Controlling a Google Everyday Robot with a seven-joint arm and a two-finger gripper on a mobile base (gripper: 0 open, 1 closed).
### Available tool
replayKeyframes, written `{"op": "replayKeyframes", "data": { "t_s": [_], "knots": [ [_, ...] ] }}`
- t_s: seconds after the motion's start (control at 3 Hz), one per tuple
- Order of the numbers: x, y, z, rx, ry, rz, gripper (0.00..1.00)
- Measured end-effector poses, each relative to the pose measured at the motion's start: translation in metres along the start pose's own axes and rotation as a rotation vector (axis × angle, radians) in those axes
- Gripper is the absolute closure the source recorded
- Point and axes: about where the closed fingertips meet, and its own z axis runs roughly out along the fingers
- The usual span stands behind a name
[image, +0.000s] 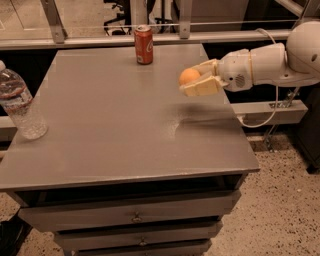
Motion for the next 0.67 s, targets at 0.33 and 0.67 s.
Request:
{"op": "replayKeyframes", "data": {
  "t_s": [0.33, 0.67],
  "knots": [
    [0.0000, 0.0000, 0.0001, 0.000, 0.000, 0.000, 1.00],
    [0.0025, 0.0008, 0.0090, -0.026, -0.027, 0.010, 1.00]
  ]
}}
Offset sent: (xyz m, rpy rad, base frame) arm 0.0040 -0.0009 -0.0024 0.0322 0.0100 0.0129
